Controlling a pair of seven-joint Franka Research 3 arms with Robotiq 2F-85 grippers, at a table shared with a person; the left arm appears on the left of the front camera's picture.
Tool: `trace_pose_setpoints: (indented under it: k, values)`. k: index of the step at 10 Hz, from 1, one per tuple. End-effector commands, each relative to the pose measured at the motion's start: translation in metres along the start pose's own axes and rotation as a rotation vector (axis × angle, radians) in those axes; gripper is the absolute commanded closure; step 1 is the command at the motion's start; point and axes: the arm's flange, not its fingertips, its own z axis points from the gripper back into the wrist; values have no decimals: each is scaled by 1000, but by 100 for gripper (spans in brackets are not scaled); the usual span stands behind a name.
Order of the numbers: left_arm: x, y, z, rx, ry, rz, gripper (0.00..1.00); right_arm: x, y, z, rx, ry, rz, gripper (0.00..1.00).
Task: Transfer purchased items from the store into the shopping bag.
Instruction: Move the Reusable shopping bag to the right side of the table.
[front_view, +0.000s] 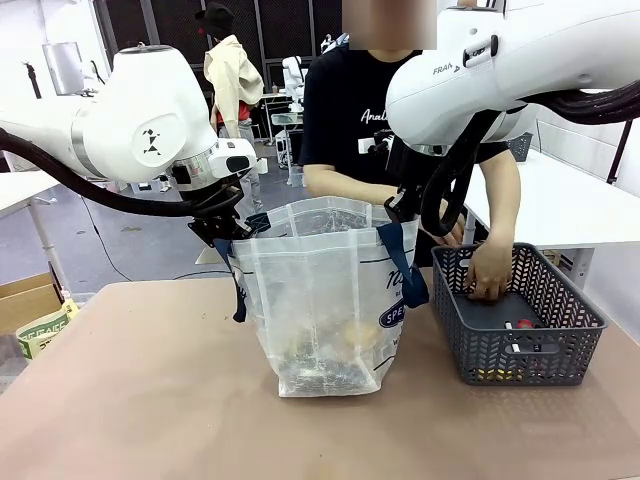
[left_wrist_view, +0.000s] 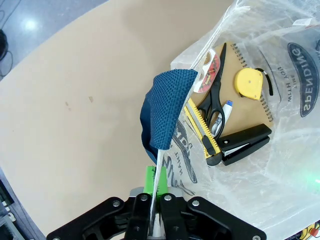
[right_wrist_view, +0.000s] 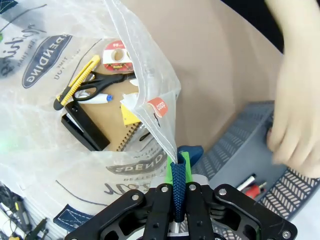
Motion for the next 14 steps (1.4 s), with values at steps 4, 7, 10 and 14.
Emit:
trace_pose_setpoints:
  k: [4, 7, 10, 14]
  values:
    - [-1, 1, -1, 1, 2, 2, 100, -1, -1, -1, 0, 2, -1, 100]
    - [-1, 1, -1, 1, 2, 2, 100, -1, -1, -1, 0, 2, -1, 100]
    - [-1, 1, -1, 1, 2, 2, 100, -1, -1, -1, 0, 2, -1, 100]
    - [-1, 1, -1, 1, 2, 2, 100, -1, -1, -1, 0, 2, -1, 100]
